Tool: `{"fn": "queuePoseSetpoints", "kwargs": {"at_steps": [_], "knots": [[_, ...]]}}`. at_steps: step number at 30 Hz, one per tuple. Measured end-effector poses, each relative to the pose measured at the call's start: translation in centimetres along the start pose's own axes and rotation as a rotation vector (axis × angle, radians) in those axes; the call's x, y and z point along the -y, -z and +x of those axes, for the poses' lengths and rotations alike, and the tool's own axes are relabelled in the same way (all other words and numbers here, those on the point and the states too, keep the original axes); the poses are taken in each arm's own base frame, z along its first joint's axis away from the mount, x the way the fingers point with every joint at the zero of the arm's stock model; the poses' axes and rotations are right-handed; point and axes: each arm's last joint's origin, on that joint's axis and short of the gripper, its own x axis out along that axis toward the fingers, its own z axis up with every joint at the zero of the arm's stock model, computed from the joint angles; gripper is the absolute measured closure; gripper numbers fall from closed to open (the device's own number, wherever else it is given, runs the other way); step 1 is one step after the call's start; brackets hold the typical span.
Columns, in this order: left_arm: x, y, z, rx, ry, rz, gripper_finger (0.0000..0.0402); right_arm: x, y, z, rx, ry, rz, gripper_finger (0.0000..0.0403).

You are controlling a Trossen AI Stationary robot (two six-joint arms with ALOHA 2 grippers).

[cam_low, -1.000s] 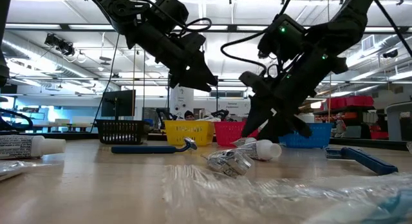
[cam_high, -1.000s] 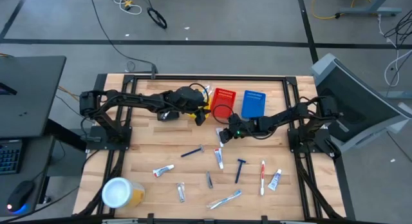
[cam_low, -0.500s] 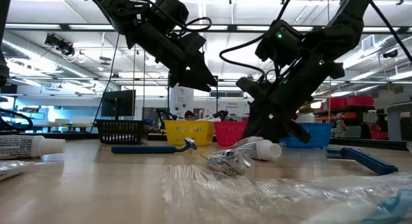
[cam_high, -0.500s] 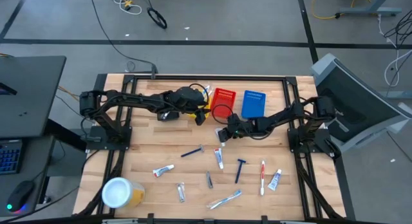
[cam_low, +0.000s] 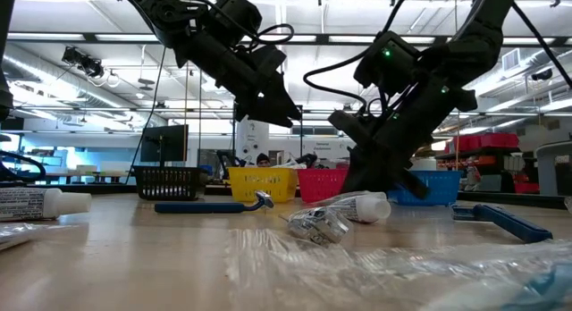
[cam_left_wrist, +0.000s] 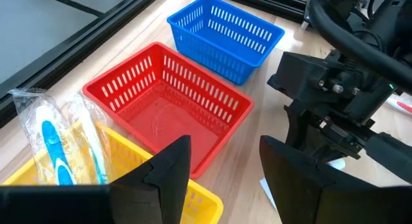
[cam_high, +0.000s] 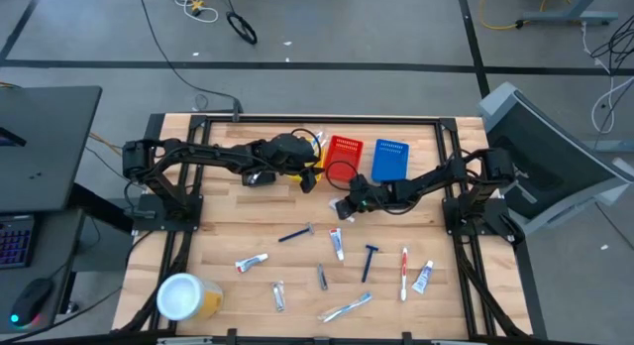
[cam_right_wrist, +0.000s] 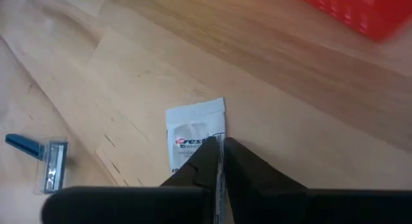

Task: Pick & Place Travel size toiletries
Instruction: Put the white toothpaste into the red bin

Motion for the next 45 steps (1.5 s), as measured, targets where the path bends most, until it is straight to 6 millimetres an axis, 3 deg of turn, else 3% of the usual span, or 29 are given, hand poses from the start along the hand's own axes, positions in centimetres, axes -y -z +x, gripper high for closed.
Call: {"fn": "queuePoseSetpoints", "kwargs": {"at_steps": [4,15,20,24,29,32,38,45], "knots": [[0.0,0.0,0.0,0.002,-0.013,0.000,0.0208,-0.3,-0.2,0.1,0.017,-0.044,-0.042,0.0397],[-0.1,0.0,0.0,0.005,-0.027,0.022,0.0208,-1.3,-0.8,-0.8,0.015,-0.126,-0.108,0.0401],[-0.1,0.0,0.0,0.007,-0.028,0.022,0.0208,-2.0,-1.8,-2.4,0.106,-0.143,-0.166,0.0402],[-0.1,0.0,0.0,0.009,-0.035,0.022,0.0208,-2.2,-3.1,-3.9,0.272,-0.069,-0.252,0.0402],[-0.2,-0.1,0.0,0.012,-0.052,0.005,0.0208,-1.3,-5.4,-5.2,0.514,0.173,-0.334,0.0402],[-0.2,-0.1,0.0,0.013,-0.052,0.005,0.0208,-0.3,-6.5,-5.2,0.557,0.254,-0.324,0.0402],[-0.2,-0.1,0.0,0.013,-0.053,0.006,0.0208,1.3,-8.1,-4.4,0.544,0.276,-0.293,0.0403],[-0.2,-0.1,0.0,0.013,-0.053,0.006,0.0208,1.9,-9.1,-3.3,0.559,0.239,-0.354,0.0403]]}}
